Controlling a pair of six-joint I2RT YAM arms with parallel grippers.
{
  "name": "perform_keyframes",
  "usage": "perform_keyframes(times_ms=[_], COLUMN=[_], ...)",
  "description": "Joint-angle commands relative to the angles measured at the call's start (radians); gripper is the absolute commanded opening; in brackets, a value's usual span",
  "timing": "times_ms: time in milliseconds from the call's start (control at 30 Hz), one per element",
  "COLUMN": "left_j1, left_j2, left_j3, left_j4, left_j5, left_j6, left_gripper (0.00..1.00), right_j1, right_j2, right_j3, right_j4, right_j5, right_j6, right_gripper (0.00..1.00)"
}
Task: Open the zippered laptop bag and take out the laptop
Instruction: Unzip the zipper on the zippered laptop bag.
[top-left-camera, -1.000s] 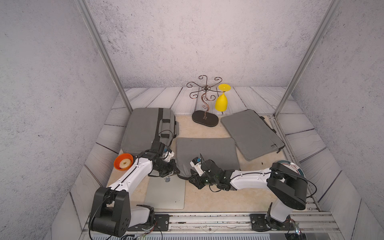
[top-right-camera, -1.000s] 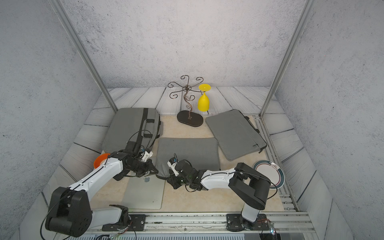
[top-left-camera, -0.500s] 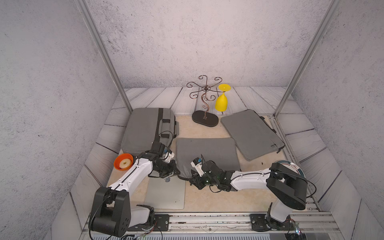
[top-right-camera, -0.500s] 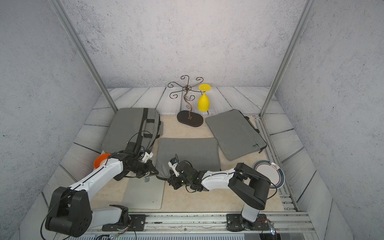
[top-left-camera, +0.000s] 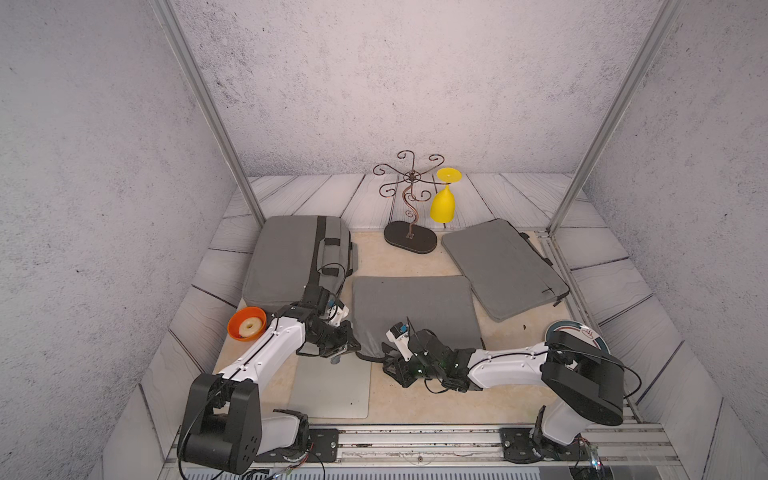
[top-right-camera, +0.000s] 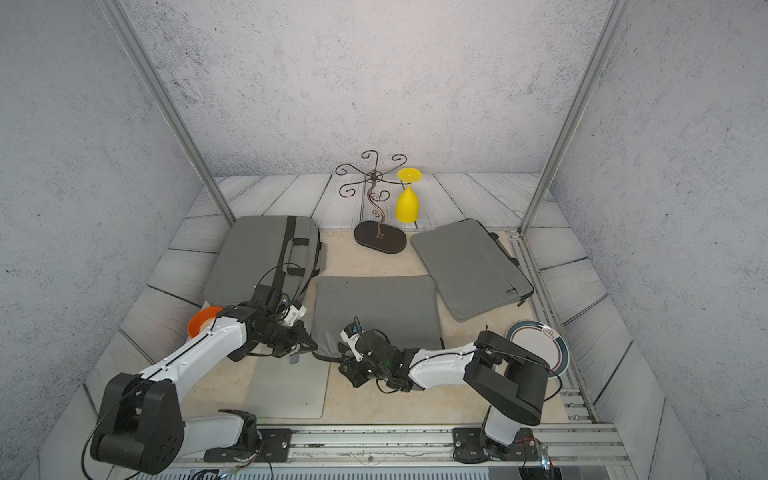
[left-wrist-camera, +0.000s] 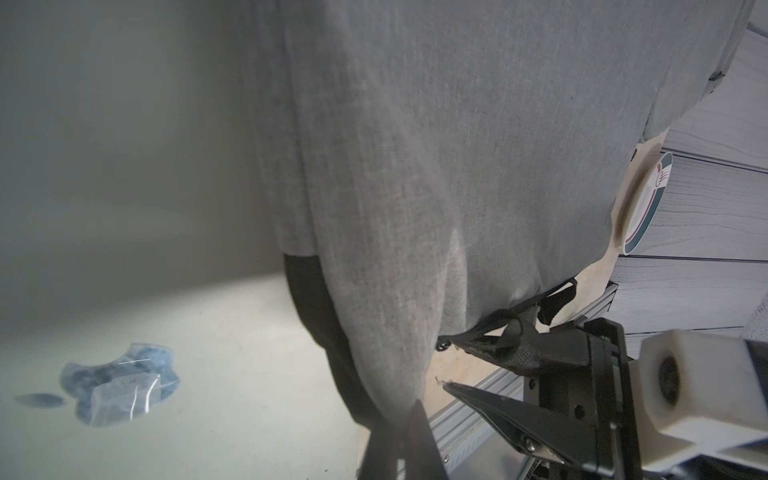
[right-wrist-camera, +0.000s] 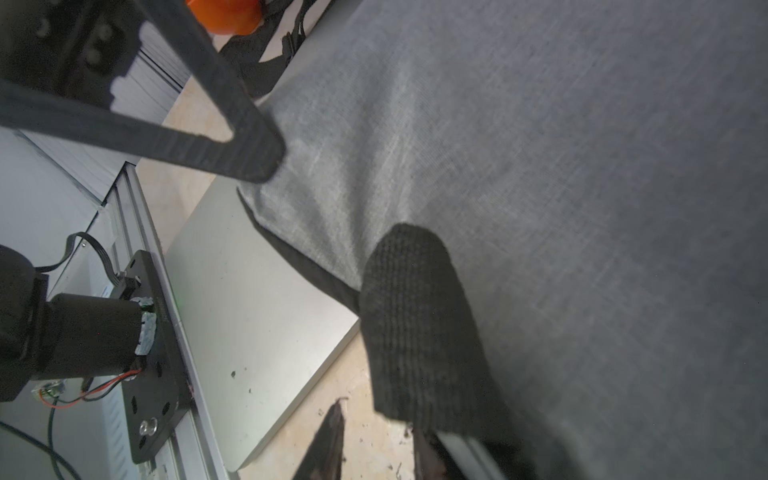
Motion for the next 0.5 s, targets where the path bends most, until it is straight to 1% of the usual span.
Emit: perform_keyframes(times_ms=[0, 133, 300, 467], left_j1=[0.002, 0.002, 0.001, 0.002], left_j2=[-0.012, -0.018, -0.018, -0.023], left_j3=[-0.011, -0.009, -0.013, -0.016], left_j4=[0.009, 0.002, 0.004, -0.002], left_j5=[0.038, 0.035, 0.039, 0.039], left_j6=[-0.002, -0.002, -0.002, 0.004], left_gripper=[0.0, 0.0, 0.0, 0.0], right_j1=[0.007, 0.008, 0.009, 0.008], right_j2=[0.057, 0.091, 0.115, 0.12], right_j3=[0.015, 0.017, 0.02, 0.019], right_j4=[0.053, 0.081, 0.145, 0.15], right_j5=[0.031, 0.031, 0.061, 0.103], right_j6=[0.01, 0.032, 0.041, 0.04], right_gripper=[0.29, 0.28, 0.28, 0.28])
